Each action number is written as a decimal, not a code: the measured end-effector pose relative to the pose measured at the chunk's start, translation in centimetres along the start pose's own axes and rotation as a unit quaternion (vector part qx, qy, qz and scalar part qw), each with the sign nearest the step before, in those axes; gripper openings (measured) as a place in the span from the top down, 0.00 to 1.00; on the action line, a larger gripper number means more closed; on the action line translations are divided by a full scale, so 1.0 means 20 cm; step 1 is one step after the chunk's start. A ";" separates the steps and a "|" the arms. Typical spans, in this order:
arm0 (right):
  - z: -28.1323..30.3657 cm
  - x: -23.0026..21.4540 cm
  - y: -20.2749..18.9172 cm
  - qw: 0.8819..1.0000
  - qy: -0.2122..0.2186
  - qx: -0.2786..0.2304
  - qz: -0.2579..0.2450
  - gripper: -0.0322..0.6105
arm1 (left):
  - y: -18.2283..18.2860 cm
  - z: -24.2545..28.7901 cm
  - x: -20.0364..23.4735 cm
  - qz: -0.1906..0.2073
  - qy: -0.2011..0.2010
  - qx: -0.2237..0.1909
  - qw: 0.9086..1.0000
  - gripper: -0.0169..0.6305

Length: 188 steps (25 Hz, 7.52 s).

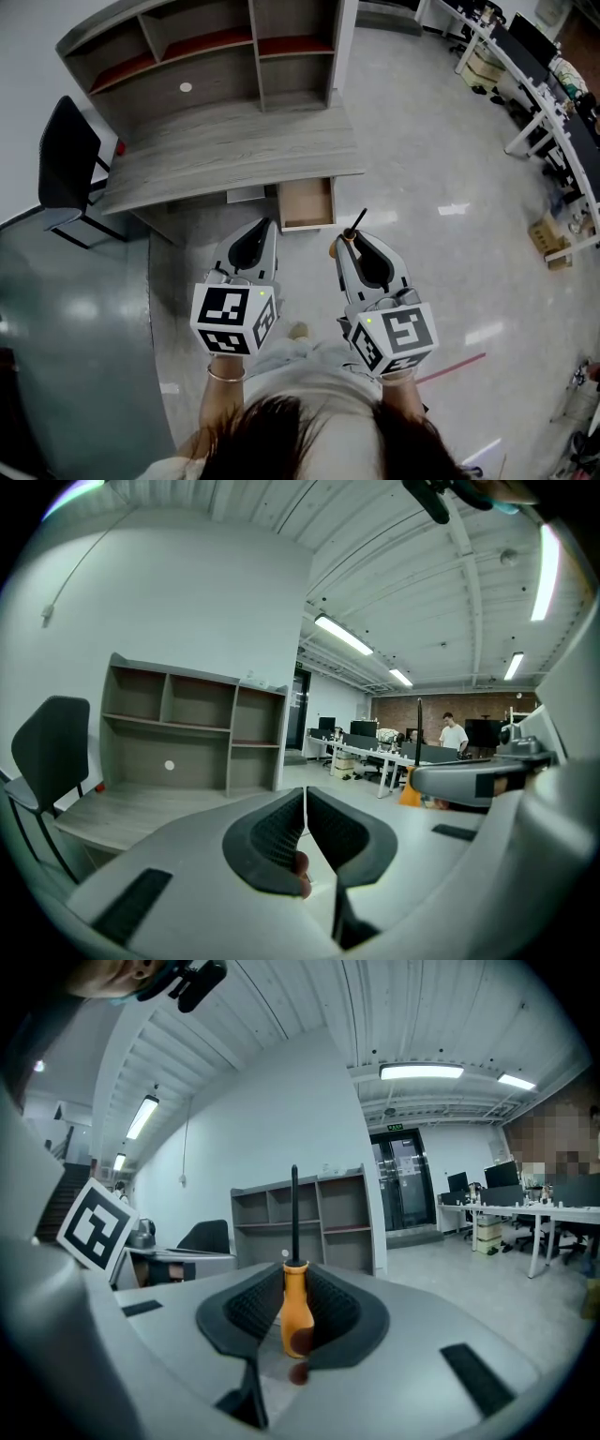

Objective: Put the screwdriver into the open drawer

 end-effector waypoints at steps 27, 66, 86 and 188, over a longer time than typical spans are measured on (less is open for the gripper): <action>0.51 -0.30 -0.13 0.997 0.012 0.067 -0.044 0.81 | -0.12 0.40 0.31 -0.040 0.050 0.033 0.997 0.94; 1.27 -0.84 -0.75 0.967 0.087 0.201 -0.132 0.81 | -0.68 1.03 0.54 -0.076 0.146 0.115 0.980 0.94; 1.46 -1.03 -1.27 0.949 0.081 0.262 -0.154 0.81 | -1.13 1.17 0.56 -0.116 0.160 0.166 0.966 0.94; 1.73 -1.05 -2.23 0.794 0.113 0.531 -0.275 0.79 | -1.73 1.38 0.51 -0.202 0.191 0.210 0.937 0.94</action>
Point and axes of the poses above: the fingertips, and each gripper's own axes: z forward along the fingers, x to its left, y out of its top, the point moved 3 cm from there along -z, backward along the fingers, and after that the axes turned 9 degrees about z, right-handed, at the moved point
